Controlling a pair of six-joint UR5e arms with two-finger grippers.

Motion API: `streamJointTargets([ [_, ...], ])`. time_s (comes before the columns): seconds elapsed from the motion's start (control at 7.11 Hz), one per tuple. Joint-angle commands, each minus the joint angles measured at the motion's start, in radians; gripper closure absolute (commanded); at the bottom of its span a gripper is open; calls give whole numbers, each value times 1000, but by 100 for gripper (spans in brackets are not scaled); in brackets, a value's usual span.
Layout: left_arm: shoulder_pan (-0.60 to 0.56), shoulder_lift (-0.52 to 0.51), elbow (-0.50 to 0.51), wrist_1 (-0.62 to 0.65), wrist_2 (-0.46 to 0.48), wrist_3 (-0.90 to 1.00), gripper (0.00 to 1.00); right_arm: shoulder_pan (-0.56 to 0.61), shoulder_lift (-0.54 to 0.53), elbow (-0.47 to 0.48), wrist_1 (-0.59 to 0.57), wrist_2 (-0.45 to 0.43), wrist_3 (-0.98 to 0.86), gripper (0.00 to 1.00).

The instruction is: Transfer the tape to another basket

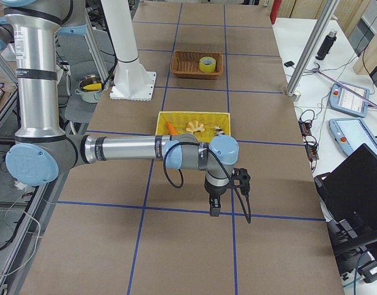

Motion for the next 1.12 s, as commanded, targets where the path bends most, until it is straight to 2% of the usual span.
streamJointTargets([
  [0.0, 0, 0, 0, 0, 5, 0, 1, 0, -1, 0, 0, 2, 0, 0],
  [0.98, 0, 2, -2, 0, 7, -2, 1, 0, 0, 6, 1, 2, 0, 0],
])
